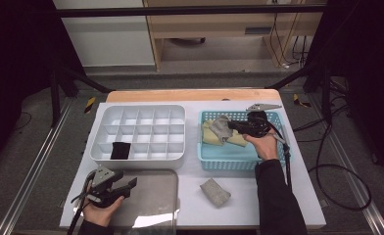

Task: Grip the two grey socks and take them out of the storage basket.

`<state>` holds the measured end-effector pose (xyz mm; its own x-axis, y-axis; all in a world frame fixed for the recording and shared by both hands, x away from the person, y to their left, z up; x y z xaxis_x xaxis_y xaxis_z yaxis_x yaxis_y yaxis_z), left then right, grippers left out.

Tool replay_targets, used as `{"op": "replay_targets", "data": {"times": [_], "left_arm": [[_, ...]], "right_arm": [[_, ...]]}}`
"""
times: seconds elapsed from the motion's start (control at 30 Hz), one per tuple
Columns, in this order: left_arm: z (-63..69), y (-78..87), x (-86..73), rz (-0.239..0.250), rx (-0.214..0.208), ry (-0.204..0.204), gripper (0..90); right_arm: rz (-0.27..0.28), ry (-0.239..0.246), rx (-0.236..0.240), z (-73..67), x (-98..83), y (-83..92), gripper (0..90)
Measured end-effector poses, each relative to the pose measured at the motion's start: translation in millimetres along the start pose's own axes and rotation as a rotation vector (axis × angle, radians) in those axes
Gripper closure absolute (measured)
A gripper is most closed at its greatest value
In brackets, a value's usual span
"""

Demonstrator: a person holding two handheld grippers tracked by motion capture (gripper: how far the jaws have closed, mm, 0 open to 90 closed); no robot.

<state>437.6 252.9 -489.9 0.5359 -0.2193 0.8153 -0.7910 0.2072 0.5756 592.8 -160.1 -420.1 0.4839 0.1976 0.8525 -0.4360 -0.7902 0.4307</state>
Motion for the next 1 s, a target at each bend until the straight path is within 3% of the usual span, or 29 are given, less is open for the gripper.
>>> {"op": "replay_targets", "data": {"times": [0.47, 1.0], "left_arm": [[1.3, -0.2, -0.4, -0.002, 0.001, -0.002, 38.1], [2.4, 1.6, 0.7, 0.008, -0.002, -0.001, 38.1]], "right_arm": [[0.088, 0.099, 0.043, -43.5, 15.9, 29.8, 85.9], [0.175, 0.180, 0.105, -91.9, 9.7, 58.1, 85.9]]}}
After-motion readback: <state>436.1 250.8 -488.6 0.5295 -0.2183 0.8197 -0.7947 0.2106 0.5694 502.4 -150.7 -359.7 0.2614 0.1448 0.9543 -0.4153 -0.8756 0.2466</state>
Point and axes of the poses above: each handheld gripper's, and its own axes: y roughly backward along the jaws, x roughly out of its top, z roughly to its right, the point moved 5 cm from there along -y, roughly forward along the jaws, and after that the axes turned 13 degrees about x, right-handed, at the moved point
